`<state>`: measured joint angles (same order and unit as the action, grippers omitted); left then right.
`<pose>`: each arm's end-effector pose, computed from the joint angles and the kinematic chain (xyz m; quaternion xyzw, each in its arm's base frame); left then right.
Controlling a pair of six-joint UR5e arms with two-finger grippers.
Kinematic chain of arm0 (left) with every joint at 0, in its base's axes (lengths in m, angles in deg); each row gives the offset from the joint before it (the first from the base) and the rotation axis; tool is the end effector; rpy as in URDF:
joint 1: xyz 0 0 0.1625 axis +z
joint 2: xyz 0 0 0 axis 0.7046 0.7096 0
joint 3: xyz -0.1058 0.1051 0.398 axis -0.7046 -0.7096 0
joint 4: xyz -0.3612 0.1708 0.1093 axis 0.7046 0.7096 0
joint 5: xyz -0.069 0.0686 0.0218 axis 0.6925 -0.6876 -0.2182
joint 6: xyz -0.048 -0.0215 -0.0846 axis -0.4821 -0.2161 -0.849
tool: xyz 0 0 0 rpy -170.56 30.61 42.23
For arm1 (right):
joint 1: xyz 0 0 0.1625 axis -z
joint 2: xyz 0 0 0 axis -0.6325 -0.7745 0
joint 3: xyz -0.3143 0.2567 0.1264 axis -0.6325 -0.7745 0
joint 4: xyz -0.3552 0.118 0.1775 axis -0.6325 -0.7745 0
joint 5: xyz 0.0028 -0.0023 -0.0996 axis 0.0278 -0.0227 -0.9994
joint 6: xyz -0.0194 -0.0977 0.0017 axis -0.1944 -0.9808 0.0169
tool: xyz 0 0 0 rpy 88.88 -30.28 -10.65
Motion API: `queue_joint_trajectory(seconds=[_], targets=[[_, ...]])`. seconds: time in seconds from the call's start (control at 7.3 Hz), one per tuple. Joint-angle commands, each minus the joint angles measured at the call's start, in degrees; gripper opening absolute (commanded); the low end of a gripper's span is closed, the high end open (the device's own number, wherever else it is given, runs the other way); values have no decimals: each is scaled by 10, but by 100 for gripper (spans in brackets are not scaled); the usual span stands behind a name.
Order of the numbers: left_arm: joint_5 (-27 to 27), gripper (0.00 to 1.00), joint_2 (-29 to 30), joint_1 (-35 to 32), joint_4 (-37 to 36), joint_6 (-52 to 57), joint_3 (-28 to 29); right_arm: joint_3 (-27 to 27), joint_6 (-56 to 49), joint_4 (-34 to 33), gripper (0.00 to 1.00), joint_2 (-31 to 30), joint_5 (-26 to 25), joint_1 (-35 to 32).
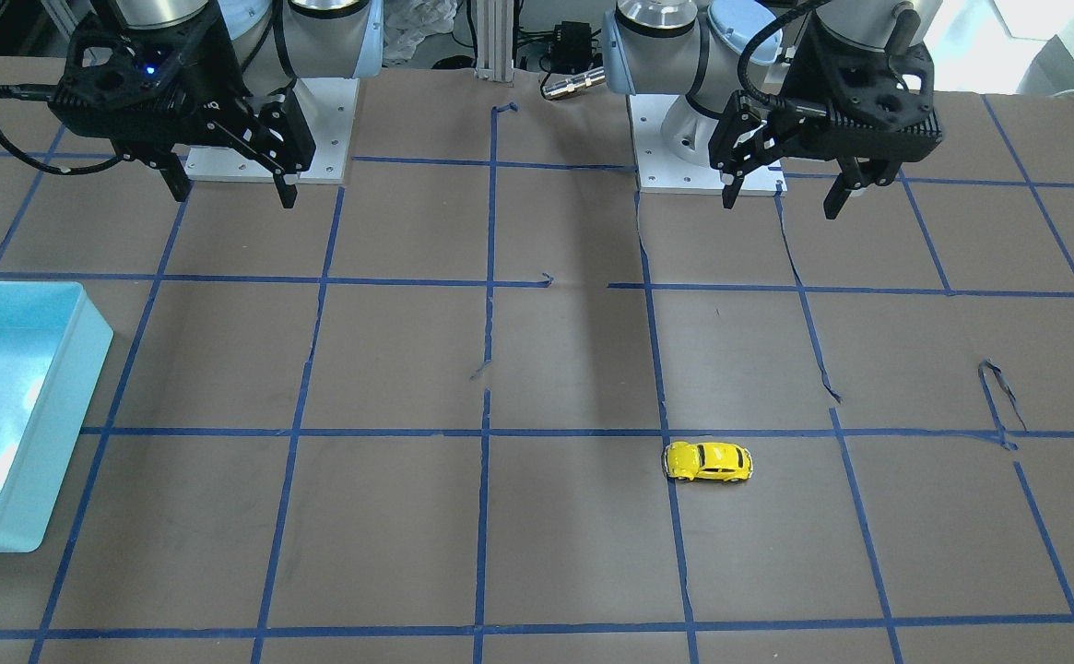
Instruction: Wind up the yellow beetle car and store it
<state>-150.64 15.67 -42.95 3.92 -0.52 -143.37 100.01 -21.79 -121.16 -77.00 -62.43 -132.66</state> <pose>-0.1147 -0.4667 0.5270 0.0533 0.9978 -0.0384 0.0052 0.1603 -0.4604 0.5245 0.0286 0.9982 -0.0533 0.0006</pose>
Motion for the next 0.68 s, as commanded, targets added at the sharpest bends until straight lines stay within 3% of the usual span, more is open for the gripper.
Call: queue_joint_trajectory(seconds=[0.0,0.55], targets=[[-5,100,-1,0,2,3,-3,0,0,0,100,0,1,0],[-4,100,6,-1,-1,-1,-3,0,1,0,100,0,0,0]])
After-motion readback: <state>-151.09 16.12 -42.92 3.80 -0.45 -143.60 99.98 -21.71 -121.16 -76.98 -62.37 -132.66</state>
